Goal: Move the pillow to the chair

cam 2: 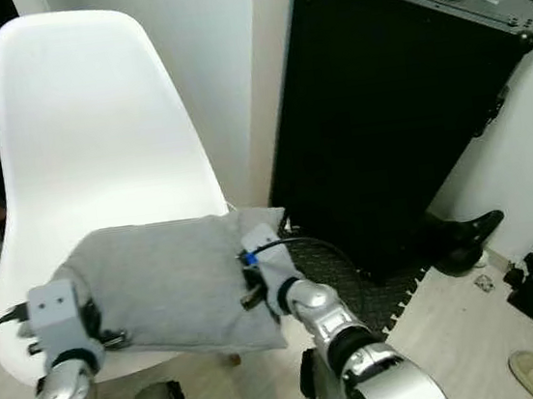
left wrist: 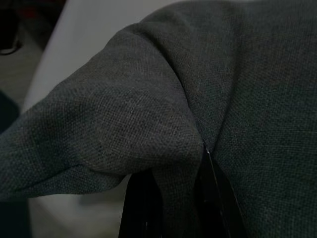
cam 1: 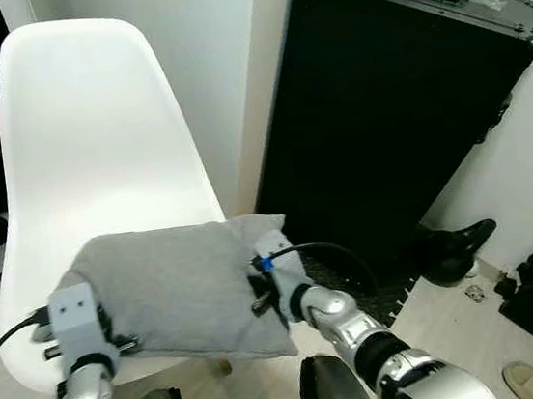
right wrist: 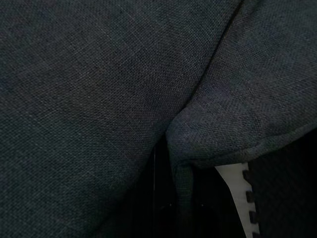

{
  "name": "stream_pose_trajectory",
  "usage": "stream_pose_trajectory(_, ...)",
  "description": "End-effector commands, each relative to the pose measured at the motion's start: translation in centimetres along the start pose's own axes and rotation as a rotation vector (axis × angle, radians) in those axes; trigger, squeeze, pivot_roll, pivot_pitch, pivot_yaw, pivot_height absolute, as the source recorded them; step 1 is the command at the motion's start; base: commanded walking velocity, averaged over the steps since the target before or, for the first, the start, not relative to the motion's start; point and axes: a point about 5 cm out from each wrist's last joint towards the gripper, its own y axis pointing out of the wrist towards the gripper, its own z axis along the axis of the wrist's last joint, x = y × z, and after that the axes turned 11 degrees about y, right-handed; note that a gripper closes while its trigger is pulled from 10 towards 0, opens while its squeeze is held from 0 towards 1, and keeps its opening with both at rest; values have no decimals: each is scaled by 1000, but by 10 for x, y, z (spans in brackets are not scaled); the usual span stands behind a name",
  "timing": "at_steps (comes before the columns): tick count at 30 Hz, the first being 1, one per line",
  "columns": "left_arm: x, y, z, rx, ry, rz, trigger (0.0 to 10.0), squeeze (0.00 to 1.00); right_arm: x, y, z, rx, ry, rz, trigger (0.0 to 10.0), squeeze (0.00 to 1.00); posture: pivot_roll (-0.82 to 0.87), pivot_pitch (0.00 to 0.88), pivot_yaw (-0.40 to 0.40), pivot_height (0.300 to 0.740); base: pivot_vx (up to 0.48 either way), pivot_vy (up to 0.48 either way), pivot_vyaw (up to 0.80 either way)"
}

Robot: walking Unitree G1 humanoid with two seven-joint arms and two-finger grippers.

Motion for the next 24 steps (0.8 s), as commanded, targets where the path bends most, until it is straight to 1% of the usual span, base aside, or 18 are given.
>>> stream_pose_trajectory(1, 3, -3, -3, -2, 10, -23, 10000, 0, -4, 2, 3, -10, -36, 28, 10000, 0, 156, 156, -234, 594, 0, 0, 0)
stream_pose_trajectory(3, 3, -2, -2, -2, 13, -27, 10000, 0, -4, 3, 4, -7, -39, 28, 10000, 0, 149, 154, -229, 594, 0, 0, 0)
stream_pose_trajectory(5, 8, 1, 0, 4, 16, -48, 10000, 0, -1, 2, 5, -2, -37, 16, 10000, 0, 144, 152, -226, 594, 0, 0, 0)
stream_pose_trajectory(7, 23, 7, 6, 17, 19, -100, 10000, 0, 10, -4, 1, 0, -18, -25, 10000, 0, 121, 143, -199, 594, 0, 0, 0)
stream_pose_trajectory(8, 23, 7, 6, 17, 19, -100, 10000, 0, 10, -4, 1, 0, -18, -25, 10000, 0, 121, 143, -199, 594, 0, 0, 0)
stream_pose_trajectory(9, 39, 12, 12, 29, 22, -157, 10000, 0, 24, -11, -6, -4, 3, -72, 10000, 0, 108, 138, -182, 594, 0, 0, 0)
stream_pose_trajectory(10, 39, 12, 12, 29, 22, -157, 10000, 0, 24, -11, -6, -4, 3, -72, 10000, 0, 108, 138, -182, 594, 0, 0, 0)
stream_pose_trajectory(11, 44, 14, 14, 32, 22, -174, 10000, 0, 28, -14, -8, -6, 9, -88, 10000, 0, 104, 137, -177, 594, 0, 0, 0)
stream_pose_trajectory(12, 53, 16, 18, 39, 24, -204, 10000, 0, 35, -18, -10, -6, 24, -112, 10000, 0, 92, 132, -160, 594, 0, 0, 0)
stream_pose_trajectory(13, 53, 16, 18, 39, 24, -204, 10000, 0, 35, -18, -10, -6, 24, -112, 10000, 0, 92, 132, -160, 594, 0, 0, 0)
stream_pose_trajectory(14, 61, 19, 21, 46, 25, -234, 10000, 0, 42, -23, -13, -5, 37, -135, 10000, 0, 83, 129, -148, 594, 0, 0, 0)
stream_pose_trajectory(15, 61, 19, 21, 46, 25, -234, 10000, 0, 42, -23, -13, -5, 37, -135, 10000, 0, 83, 129, -148, 594, 0, 0, 0)
stream_pose_trajectory(17, 78, 24, 31, 67, 30, -295, 10000, 0, 54, -31, -17, -4, 52, -178, 10000, 0, 71, 121, -126, 594, 0, 0, 0)
stream_pose_trajectory(18, 78, 24, 31, 67, 30, -295, 10000, 0, 54, -31, -17, -4, 52, -178, 10000, 0, 71, 121, -126, 594, 0, 0, 0)
stream_pose_trajectory(20, 88, 29, 40, 87, 34, -330, 10000, 0, 58, -33, -17, -1, 53, -194, 10000, 0, 70, 115, -117, 594, 0, 0, 0)
stream_pose_trajectory(24, 86, 30, 40, 88, 31, -325, 10000, 0, 53, -29, -12, 9, 51, -182, 10000, 0, 80, 113, -127, 594, 0, 0, 0)
